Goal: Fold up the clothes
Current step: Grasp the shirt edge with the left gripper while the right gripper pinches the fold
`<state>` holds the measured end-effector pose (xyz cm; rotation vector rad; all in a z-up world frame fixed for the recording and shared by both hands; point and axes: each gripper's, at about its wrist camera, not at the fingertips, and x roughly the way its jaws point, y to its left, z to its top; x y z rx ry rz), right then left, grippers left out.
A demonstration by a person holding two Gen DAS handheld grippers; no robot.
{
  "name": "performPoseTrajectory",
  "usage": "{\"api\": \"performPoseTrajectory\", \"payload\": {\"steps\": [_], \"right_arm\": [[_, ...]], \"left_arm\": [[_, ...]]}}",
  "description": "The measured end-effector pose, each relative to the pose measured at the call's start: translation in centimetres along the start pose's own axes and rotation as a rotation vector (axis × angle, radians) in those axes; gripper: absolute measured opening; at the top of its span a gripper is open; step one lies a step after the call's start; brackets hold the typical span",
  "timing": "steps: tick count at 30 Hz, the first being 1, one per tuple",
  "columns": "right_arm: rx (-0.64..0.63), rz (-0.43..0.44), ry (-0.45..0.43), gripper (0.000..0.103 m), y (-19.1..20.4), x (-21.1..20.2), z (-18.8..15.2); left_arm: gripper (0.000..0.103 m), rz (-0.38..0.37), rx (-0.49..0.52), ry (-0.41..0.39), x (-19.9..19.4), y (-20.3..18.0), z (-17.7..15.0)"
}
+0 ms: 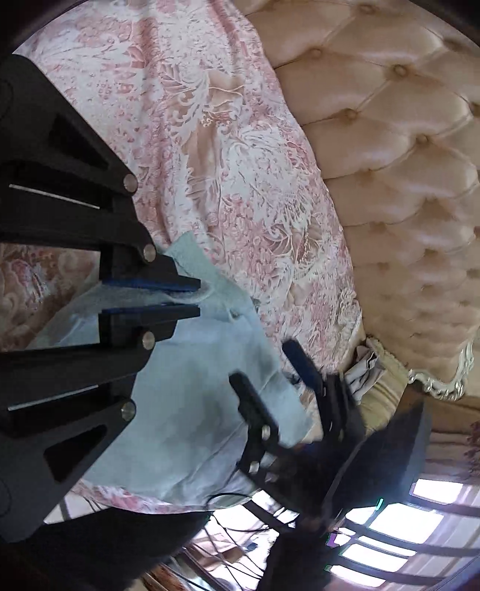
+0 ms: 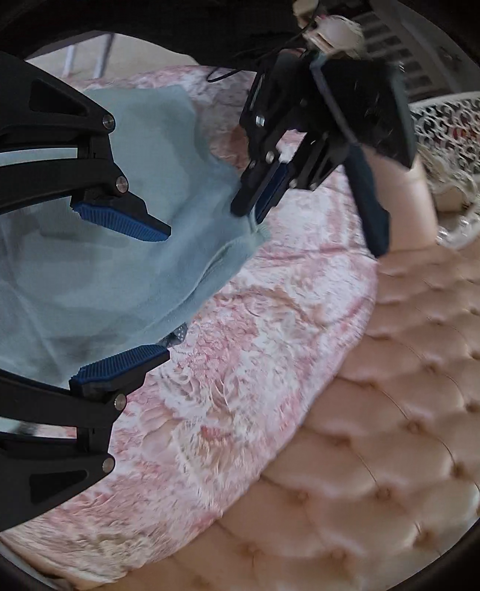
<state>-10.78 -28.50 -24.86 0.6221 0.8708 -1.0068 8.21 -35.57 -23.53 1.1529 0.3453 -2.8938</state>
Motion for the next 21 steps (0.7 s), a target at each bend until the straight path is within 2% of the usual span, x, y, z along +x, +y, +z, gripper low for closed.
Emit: {"api": "performPoseTrajectory", "payload": {"steps": [3, 6, 9, 10, 11, 16, 21], "right_arm": [[-0.061, 0.057, 0.075, 0.059, -0.2, 1.6, 0.5], [-0.112, 0.075, 0.114, 0.059, -0.3, 2.6, 1.0], [-0.105, 0.123, 0.155, 0.058, -0.7, 3.3, 1.2], [-0.106, 0.14, 0.185, 0.055, -0.7, 3.6, 1.2], [-0.113, 0.144, 0.198, 0.045, -0.6, 3.7, 1.2], [-0.115, 0.134, 0.172, 0.04, -0.6, 3.0, 1.4], [-0.108, 0.118, 0.152, 0.04, -0.8, 2.3, 1.4]], "left_arm": [[0.008, 0.003, 0.024, -0.006, -0.4, -0.2, 0.1], [0.008, -0.004, 0.043, -0.005, -0.7, -0.3, -0.1], [0.009, -0.005, 0.041, -0.015, -1.2, -0.2, -0.1], [0.009, -0.003, 0.038, -0.016, -1.3, -0.1, -0.1], [0.009, 0.002, 0.035, -0.015, -1.3, 0.1, -0.1], [0.009, 0.008, 0.027, -0.019, -1.3, 0.5, -0.1], [0.009, 0.018, 0.032, -0.016, -1.3, 0.5, -0.2]]}}
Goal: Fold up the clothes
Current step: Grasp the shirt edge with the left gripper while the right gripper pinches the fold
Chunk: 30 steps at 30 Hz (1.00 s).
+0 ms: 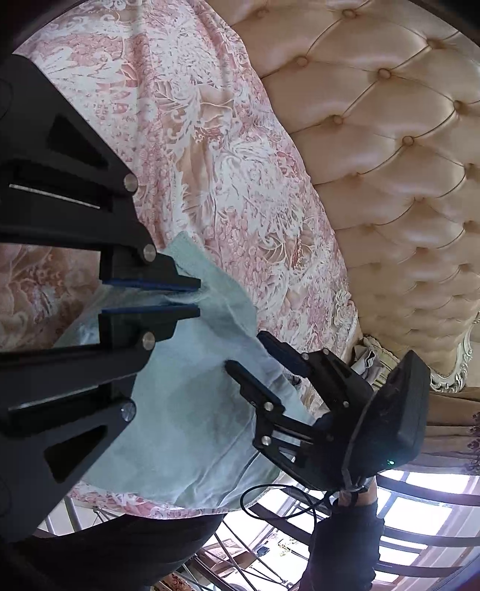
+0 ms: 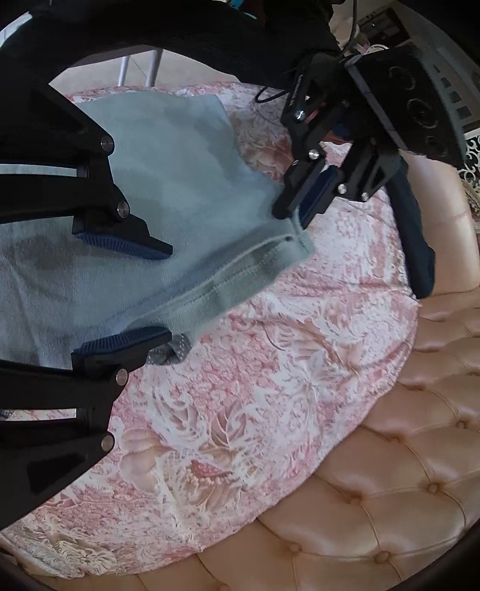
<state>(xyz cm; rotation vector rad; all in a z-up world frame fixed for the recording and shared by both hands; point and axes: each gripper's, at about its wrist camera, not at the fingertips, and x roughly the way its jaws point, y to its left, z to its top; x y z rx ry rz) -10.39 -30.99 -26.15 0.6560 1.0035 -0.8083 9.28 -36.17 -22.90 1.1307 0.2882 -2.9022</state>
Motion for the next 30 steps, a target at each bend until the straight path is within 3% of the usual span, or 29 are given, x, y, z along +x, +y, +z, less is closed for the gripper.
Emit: {"api": "performPoseTrajectory", "payload": {"steps": [8, 10, 11, 12, 16, 18, 20, 22, 23, 26, 30], "right_arm": [[0.008, 0.012, 0.011, 0.039, -0.4, -0.4, -0.2], [0.002, 0.041, 0.013, 0.024, -0.4, -0.3, -0.2], [-0.003, 0.042, 0.015, 0.009, -0.4, -0.2, -0.2], [-0.008, 0.042, 0.016, 0.002, -0.4, -0.2, -0.1], [-0.005, 0.042, 0.009, 0.002, -0.5, -0.3, 0.0], [-0.01, -0.016, -0.006, 0.002, 0.1, -1.0, 0.0], [-0.015, -0.074, -0.022, 0.002, 0.8, -1.8, 0.1], [-0.03, -0.138, -0.034, 0.002, 1.7, -2.5, 0.0], [-0.042, -0.172, -0.039, 0.002, 2.3, -2.8, -0.1], [-0.066, -0.258, -0.055, 0.002, 3.7, -3.5, -0.3], [-0.061, -0.274, -0.07, 0.002, 4.1, -3.8, -0.5]], "left_arm": [[0.009, 0.002, 0.008, -0.008, 0.0, -0.2, 0.1], [0.009, 0.002, 0.007, -0.008, 0.0, -0.2, 0.0], [0.009, 0.002, 0.008, -0.008, 0.0, -0.2, 0.0], [0.009, 0.003, 0.01, -0.009, 0.0, -0.2, 0.0], [0.009, 0.003, 0.007, -0.019, -0.2, -0.1, 0.0], [0.01, 0.005, 0.006, -0.021, -0.2, -0.1, 0.0], [0.02, 0.004, -0.003, -0.017, -0.4, 0.1, -0.1], [0.064, 0.006, -0.012, -0.029, -0.8, 0.2, -0.3], [0.071, 0.009, -0.021, -0.047, -1.1, 0.4, -0.3], [0.074, -0.046, -0.084, -0.095, -1.9, 1.3, -0.2], [0.074, -0.16, -0.226, -0.117, -1.2, 3.3, -0.4]]}}
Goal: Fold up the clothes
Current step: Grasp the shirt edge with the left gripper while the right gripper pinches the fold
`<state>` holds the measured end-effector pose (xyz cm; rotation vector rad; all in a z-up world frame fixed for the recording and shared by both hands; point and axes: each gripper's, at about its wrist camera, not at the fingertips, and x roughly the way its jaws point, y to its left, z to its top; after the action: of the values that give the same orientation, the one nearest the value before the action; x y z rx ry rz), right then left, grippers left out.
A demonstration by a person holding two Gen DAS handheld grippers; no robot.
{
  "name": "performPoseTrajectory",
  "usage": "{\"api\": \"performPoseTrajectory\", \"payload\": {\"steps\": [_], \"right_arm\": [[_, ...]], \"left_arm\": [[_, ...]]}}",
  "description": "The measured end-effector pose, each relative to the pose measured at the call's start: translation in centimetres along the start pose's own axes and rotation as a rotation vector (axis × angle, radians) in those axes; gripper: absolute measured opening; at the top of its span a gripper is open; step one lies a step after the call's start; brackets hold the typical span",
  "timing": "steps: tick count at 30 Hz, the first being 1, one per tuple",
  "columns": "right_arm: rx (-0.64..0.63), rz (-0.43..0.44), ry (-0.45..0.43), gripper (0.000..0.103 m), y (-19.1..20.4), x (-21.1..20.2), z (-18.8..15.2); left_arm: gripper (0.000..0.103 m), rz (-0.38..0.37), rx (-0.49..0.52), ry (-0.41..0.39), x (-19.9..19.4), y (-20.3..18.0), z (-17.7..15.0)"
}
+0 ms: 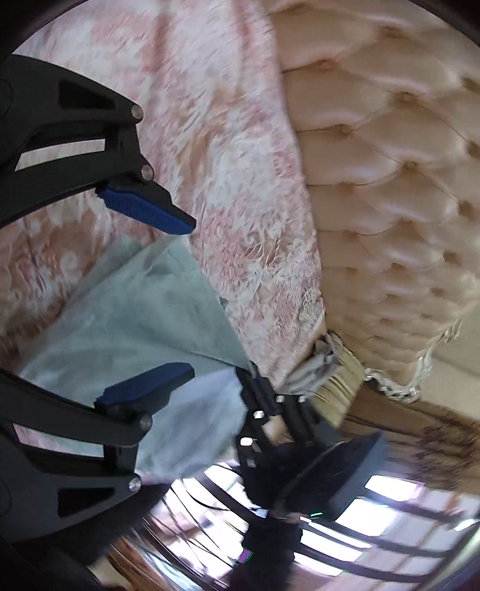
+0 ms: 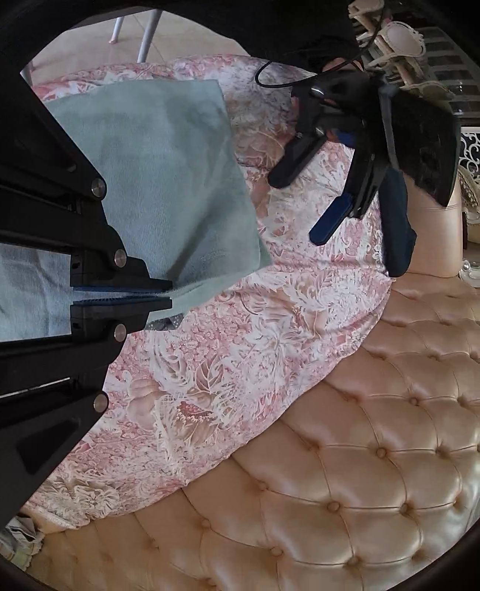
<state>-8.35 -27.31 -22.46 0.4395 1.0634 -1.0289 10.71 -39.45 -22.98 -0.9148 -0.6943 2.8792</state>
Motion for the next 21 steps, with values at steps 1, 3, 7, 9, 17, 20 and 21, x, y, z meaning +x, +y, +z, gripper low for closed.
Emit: {"api": "performPoseTrajectory", "payload": {"steps": [1, 3, 7, 9, 17, 20, 21], "right_arm": [[-0.004, -0.001, 0.003, 0.002, 0.0, 0.1, 0.0], [-0.012, -0.007, 0.008, 0.002, 0.1, 0.2, 0.1], [-0.028, -0.027, 0.013, 0.001, 0.8, 0.3, 0.1], [-0.034, -0.032, 0.011, 0.002, 1.2, 0.3, 0.1], [-0.058, -0.047, 0.006, 0.001, 1.8, 0.2, -0.2], [-0.04, -0.058, 0.005, 0.002, 1.5, 0.3, -0.3], [-0.033, -0.062, 0.006, 0.002, 1.4, 0.3, -0.3]], "left_arm": [[0.074, -0.021, -0.033, 0.005, 0.5, 0.6, -0.1], [0.065, -0.07, -0.09, 0.019, 1.6, 1.8, -0.1], [0.049, -0.117, -0.121, 0.046, 3.8, 2.5, 0.2], [0.049, -0.121, -0.143, 0.067, 4.5, 2.8, 0.2], [0.015, -0.14, -0.149, 0.176, 5.8, 2.5, -0.4], [0.002, -0.142, -0.093, 0.174, 5.4, 1.4, -0.4], [0.002, -0.139, -0.078, 0.167, 5.1, 1.0, -0.3]]}}
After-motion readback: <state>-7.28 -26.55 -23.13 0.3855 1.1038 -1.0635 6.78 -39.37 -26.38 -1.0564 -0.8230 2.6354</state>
